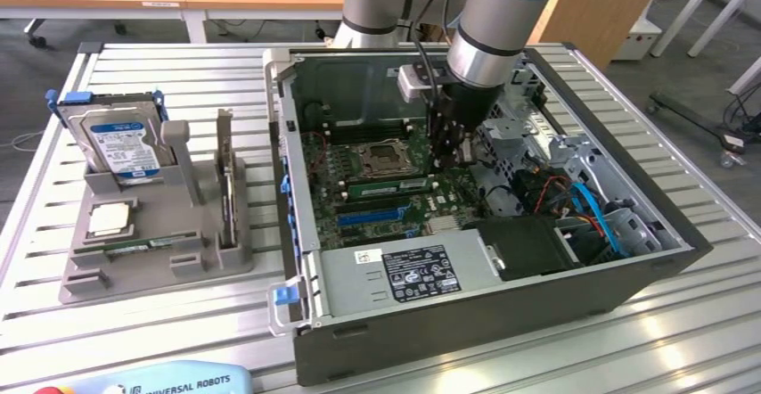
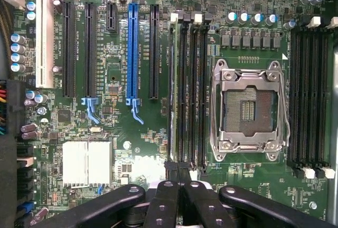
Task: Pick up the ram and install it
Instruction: 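Press down the ram until it locks into place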
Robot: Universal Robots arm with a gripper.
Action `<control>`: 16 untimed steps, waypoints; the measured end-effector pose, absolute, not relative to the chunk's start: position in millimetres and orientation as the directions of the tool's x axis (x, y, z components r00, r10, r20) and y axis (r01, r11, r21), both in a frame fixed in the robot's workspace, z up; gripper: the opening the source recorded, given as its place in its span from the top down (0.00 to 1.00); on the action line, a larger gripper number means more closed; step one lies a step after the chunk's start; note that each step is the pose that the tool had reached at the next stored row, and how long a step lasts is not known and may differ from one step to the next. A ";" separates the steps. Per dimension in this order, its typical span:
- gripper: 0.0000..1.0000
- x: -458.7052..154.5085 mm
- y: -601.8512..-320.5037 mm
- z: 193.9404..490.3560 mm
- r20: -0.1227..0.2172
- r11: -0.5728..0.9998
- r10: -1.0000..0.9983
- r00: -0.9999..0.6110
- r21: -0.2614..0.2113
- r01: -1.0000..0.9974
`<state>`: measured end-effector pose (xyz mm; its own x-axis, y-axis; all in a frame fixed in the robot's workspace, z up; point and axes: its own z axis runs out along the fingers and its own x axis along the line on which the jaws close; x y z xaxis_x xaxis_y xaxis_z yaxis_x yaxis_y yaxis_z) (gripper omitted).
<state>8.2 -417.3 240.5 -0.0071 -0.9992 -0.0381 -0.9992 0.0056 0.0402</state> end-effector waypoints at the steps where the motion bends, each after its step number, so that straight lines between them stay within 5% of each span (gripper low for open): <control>1: 0.90 8.2 -417.3 240.5 -0.038 0.006 -0.999 -0.007 0.040 -0.999; 16: 0.90 9.7 -415.2 239.6 -0.038 0.006 -0.999 -0.007 0.040 -0.999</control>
